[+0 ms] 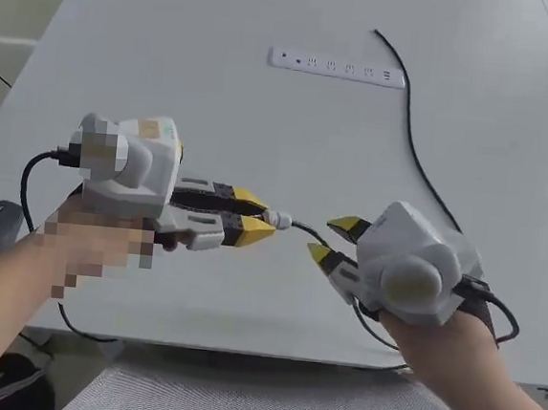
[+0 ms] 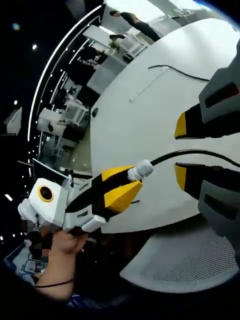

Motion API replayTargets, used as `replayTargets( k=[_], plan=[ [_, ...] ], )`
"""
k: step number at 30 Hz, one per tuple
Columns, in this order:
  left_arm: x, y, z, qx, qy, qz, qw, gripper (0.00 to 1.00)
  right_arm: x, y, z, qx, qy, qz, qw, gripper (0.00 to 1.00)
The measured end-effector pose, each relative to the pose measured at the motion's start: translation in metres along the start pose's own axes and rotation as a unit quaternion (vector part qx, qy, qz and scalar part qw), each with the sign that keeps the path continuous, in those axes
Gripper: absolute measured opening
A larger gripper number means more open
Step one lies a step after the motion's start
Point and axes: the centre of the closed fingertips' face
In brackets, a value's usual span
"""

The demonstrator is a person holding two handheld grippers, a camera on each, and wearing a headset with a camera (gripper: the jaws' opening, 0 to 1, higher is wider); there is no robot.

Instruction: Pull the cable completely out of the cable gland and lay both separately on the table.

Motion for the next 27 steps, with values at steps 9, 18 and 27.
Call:
replayTargets(
  k=[9, 18, 27],
  plan=[
    [0.000, 0.000, 0.000, -0.004, -0.002, -0.001, 1.0000, 0.15, -0.007, 0.013, -0.011, -0.003, 0.026, 0.056, 0.9981, 0.11],
    [0.004, 0.001, -0.003, -0.002, -0.005, -0.006, 1.0000, 0.15, -0.012, 0.013, -0.017, -0.021, 0.029, 0.091, 0.9952, 0.05],
    [0.005, 0.001, -0.003, -0.003, -0.004, -0.010, 0.9999, 0.15, -0.011, 0.012, -0.017, -0.023, 0.027, 0.080, 0.9962, 0.00]
  ],
)
Point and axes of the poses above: the centre of the closed fingertips' face, and the gripper's own axes: z roughly backward along the fingers, x roughly to its right, y roughly out of its top, and after that the axes turned 7 degrees about y, right-handed
